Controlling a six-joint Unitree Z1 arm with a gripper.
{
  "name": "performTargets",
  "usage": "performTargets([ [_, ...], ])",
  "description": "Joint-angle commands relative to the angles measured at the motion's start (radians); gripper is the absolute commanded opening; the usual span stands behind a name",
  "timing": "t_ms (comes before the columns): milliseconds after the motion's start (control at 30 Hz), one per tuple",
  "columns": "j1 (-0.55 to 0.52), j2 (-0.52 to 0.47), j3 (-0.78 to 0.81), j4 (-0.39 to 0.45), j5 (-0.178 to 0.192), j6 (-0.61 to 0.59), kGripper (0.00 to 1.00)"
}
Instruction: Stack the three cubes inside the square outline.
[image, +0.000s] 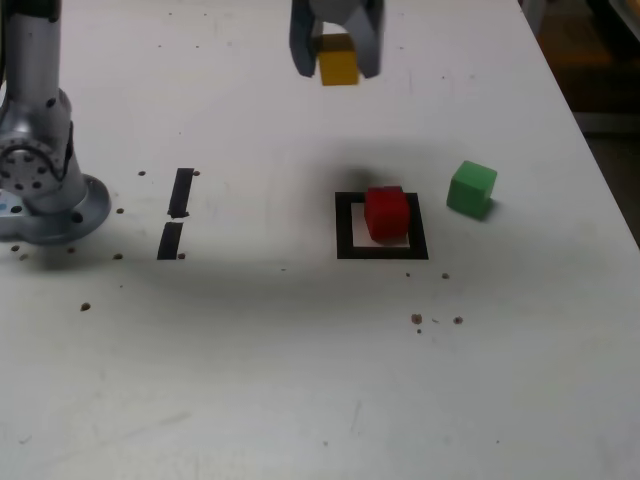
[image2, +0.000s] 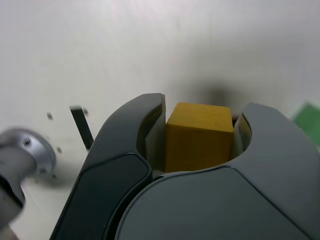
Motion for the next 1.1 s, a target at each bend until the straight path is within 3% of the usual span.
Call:
performTargets([
  [0,-0.08,0.004,-0.062,0.126,-0.025,-0.156,0.18],
  [167,-0.23,0.035,-0.105,0.134,-0.062,-0.373,0.16],
  [367,-0.311,0.108,-0.132,0.126,-0.082,-0.46,0.14],
  [533,-0.326,0.16,-0.138,0.118,-0.095,-0.517,0.15],
  [800,-0.312,0.182,-0.141,0.105,-0.087,-0.669,0.15],
  [1067,-0.279,0.236,-0.104,0.049,-0.09,-0.663,0.15],
])
